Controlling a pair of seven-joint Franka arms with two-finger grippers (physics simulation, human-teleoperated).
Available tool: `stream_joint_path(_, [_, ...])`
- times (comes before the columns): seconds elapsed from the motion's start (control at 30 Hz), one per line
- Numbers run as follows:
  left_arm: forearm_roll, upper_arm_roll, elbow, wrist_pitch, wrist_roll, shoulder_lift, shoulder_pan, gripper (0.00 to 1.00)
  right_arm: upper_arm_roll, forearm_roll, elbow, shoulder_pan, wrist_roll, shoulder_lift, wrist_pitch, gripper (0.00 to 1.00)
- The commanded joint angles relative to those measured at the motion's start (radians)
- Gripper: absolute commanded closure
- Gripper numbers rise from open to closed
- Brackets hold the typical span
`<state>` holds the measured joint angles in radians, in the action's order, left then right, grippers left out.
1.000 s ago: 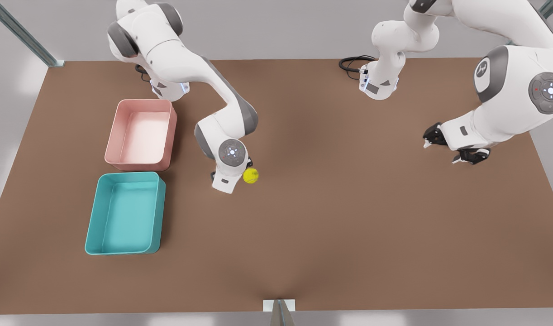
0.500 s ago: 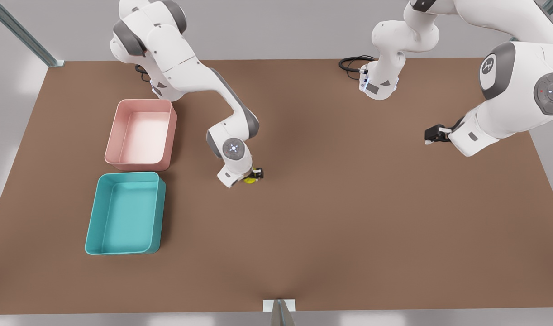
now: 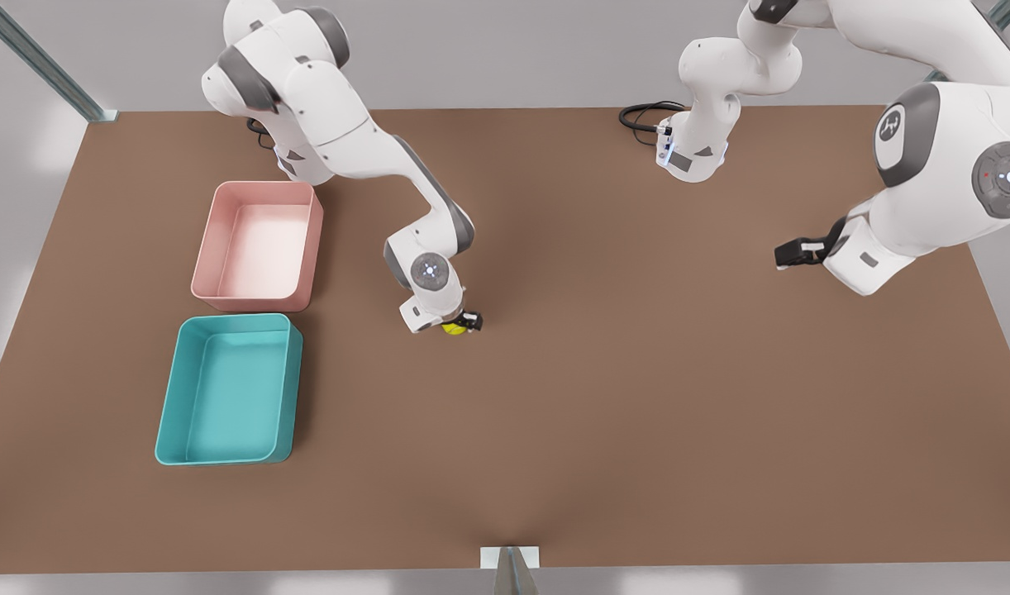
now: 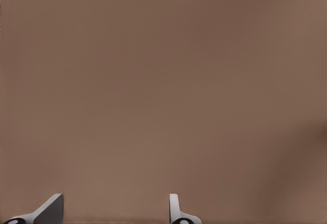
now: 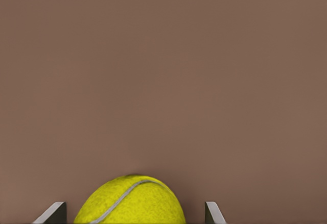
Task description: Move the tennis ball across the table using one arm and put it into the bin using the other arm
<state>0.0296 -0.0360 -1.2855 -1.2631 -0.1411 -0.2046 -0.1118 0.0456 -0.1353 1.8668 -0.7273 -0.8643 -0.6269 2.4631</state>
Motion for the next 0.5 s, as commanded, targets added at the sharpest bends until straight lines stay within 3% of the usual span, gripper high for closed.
stream_joint_path(0.0, [0.000, -0.001, -0.008, 0.001, -0.130, 0.001, 0.000, 0.00, -0.001, 0.000, 0.000, 0.000, -0.171, -0.007, 0.014, 0.00])
stream_joint_path(0.3, [-0.002, -0.002, -0.011, -0.016, -0.135, 0.001, 0.000, 0.00, -0.019, 0.005, 0.005, -0.011, -0.165, -0.025, 0.014, 0.00])
stream_joint_path(0.37, [-0.002, -0.002, -0.011, -0.016, -0.137, 0.001, -0.002, 0.00, -0.019, 0.005, 0.002, -0.011, -0.165, -0.027, 0.013, 0.13])
stream_joint_path(0.47, [-0.004, -0.002, -0.011, -0.016, -0.137, 0.001, 0.000, 0.00, -0.019, 0.005, -0.003, -0.006, -0.159, -0.027, 0.013, 0.24])
